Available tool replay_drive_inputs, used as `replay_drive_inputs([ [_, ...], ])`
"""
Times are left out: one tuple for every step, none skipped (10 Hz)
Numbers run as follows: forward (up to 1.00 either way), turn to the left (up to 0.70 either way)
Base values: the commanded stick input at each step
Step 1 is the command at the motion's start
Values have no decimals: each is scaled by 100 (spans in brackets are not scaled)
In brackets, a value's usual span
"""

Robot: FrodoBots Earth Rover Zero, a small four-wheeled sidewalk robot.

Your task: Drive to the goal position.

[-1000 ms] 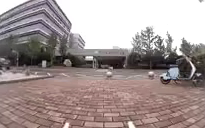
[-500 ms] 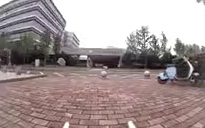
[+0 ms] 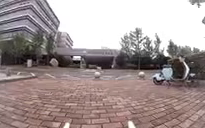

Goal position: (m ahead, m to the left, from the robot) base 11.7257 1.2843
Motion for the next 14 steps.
replay_drive_inputs([
  [45, -27],
  [45, -27],
  [45, -27],
  [45, -27],
  [45, -27],
  [45, -27],
  [45, -27],
  [45, -17],
  [45, 0],
  [45, 0],
  [45, 0],
  [45, 0],
  [45, 0],
  [45, 0],
])
